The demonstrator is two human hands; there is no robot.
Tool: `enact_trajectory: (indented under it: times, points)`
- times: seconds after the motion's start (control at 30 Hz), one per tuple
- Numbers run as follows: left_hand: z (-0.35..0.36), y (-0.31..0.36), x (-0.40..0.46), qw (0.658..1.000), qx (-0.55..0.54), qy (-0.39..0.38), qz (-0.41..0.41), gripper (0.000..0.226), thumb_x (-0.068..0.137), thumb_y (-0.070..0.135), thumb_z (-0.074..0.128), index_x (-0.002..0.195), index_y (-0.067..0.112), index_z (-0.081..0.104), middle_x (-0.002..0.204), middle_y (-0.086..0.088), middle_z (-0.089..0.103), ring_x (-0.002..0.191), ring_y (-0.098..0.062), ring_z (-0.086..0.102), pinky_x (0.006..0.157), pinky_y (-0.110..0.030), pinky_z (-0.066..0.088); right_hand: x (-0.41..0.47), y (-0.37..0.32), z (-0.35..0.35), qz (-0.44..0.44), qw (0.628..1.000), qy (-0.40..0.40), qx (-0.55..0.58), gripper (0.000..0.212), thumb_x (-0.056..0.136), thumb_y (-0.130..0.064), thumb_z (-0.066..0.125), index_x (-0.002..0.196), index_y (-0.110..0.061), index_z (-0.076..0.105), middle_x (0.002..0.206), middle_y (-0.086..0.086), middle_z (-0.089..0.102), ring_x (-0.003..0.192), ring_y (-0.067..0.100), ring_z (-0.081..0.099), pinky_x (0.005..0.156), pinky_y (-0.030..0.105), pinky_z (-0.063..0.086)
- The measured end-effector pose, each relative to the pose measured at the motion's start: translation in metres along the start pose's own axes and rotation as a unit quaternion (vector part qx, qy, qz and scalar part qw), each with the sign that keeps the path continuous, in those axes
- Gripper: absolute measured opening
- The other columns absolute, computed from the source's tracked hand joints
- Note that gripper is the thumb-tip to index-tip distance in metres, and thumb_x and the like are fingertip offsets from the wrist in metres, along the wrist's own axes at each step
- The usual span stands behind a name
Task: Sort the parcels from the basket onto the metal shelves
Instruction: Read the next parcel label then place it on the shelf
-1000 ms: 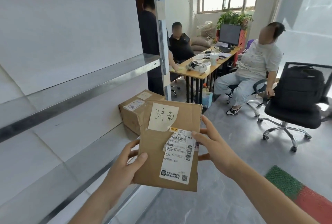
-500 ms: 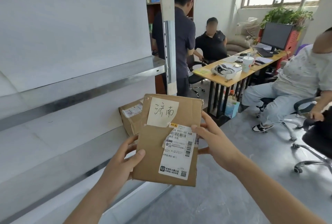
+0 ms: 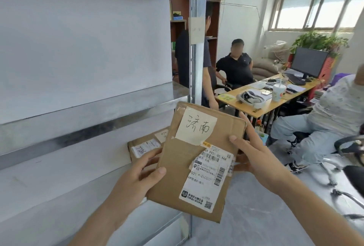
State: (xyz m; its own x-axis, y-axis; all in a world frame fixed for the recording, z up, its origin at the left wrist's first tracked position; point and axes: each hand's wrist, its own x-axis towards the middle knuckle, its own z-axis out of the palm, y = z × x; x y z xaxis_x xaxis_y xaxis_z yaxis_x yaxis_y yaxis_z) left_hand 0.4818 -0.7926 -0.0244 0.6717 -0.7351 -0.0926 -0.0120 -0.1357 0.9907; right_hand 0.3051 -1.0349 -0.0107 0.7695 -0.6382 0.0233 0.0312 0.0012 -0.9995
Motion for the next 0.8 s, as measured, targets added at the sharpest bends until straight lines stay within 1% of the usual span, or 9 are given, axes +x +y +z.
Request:
enact_trajectory:
  times: [0.1,0.17,0.23,0.37,0.5,0.57,0.63,0.7,0.8]
  points:
    - [-0.01,0.018,0.014,0.999,0.029,0.007,0.019,0.042,0.084,0.037,0.073,0.123,0.052,0.069,0.118,0.028,0.077,0.108,0.004,0.072,0.106,-0.044,0.056,0.016,-0.015,-0.001,-0.017,0.999,-0.03,0.005,0.057,0.094,-0.037,0.062,0.145,-0.052,0.041,0.115,0.01,0.08,0.105,0.034,0.077,0.088,0.055,0.061]
    - [-0.016,0.033,0.021,0.998,0.051,0.015,0.033,0.04,0.09,0.027,0.074,0.125,0.047,0.07,0.117,0.027,0.077,0.109,0.007,0.071,0.109,-0.043,0.053,0.025,-0.024,0.0,-0.028,0.999,-0.031,0.021,0.054,0.089,-0.036,0.065,0.139,-0.044,0.048,0.116,0.014,0.078,0.103,0.035,0.077,0.085,0.051,0.062]
    - [-0.022,0.05,0.026,0.996,0.072,0.021,0.052,0.042,0.086,0.027,0.083,0.123,0.045,0.074,0.12,0.024,0.078,0.113,0.004,0.071,0.11,-0.044,0.052,0.037,-0.033,-0.001,-0.049,0.998,-0.02,0.039,0.053,0.084,-0.035,0.067,0.135,-0.041,0.053,0.122,0.013,0.075,0.103,0.033,0.077,0.086,0.05,0.063]
    - [-0.036,0.087,0.038,0.988,0.103,0.058,0.104,0.045,0.073,0.04,0.08,0.118,0.042,0.076,0.125,0.014,0.078,0.12,-0.007,0.07,0.11,-0.048,0.051,0.064,-0.055,-0.003,-0.09,0.992,-0.031,0.08,0.043,0.088,-0.032,0.065,0.13,-0.035,0.055,0.121,0.005,0.076,0.105,0.032,0.077,0.084,0.051,0.064]
    - [-0.047,0.118,0.054,0.979,0.058,0.147,0.129,0.031,0.087,0.023,0.08,0.115,0.036,0.076,0.116,0.006,0.079,0.102,-0.013,0.077,0.097,-0.045,0.061,0.095,-0.083,0.003,-0.091,0.99,-0.029,0.1,0.023,0.098,-0.026,0.059,0.12,-0.019,0.054,0.118,0.015,0.072,0.095,0.03,0.079,0.078,0.047,0.067]
    - [-0.051,0.132,0.064,0.978,0.021,0.168,0.125,0.028,0.095,0.017,0.072,0.117,0.033,0.075,0.112,0.001,0.08,0.105,-0.018,0.077,0.101,-0.05,0.058,0.113,-0.092,0.01,-0.081,0.992,-0.039,0.091,0.021,0.103,-0.023,0.056,0.123,-0.015,0.054,0.124,0.018,0.068,0.096,0.031,0.079,0.082,0.047,0.066]
    - [-0.055,0.143,0.076,0.971,-0.005,0.19,0.143,0.03,0.096,0.011,0.069,0.122,0.025,0.072,0.108,-0.004,0.082,0.109,-0.022,0.075,0.107,-0.045,0.052,0.129,-0.097,0.018,-0.079,0.992,-0.055,0.077,0.025,0.104,-0.024,0.055,0.127,-0.014,0.054,0.13,0.02,0.066,0.1,0.032,0.079,0.086,0.049,0.065]
    - [-0.059,0.152,0.088,0.961,-0.036,0.224,0.16,0.035,0.095,0.008,0.069,0.128,0.018,0.066,0.105,-0.005,0.083,0.111,-0.024,0.074,0.103,-0.037,0.051,0.142,-0.104,0.026,-0.069,0.992,-0.073,0.08,0.026,0.104,-0.023,0.057,0.129,-0.015,0.056,0.133,0.02,0.064,0.104,0.034,0.077,0.086,0.047,0.065]
    - [-0.062,0.164,0.102,0.952,-0.049,0.259,0.158,0.042,0.097,0.014,0.067,0.138,0.018,0.058,0.113,-0.003,0.079,0.115,-0.025,0.07,0.097,-0.04,0.051,0.156,-0.111,0.035,-0.063,0.988,-0.106,0.098,0.025,0.102,-0.019,0.059,0.127,-0.015,0.059,0.131,0.016,0.065,0.108,0.035,0.076,0.083,0.041,0.066]
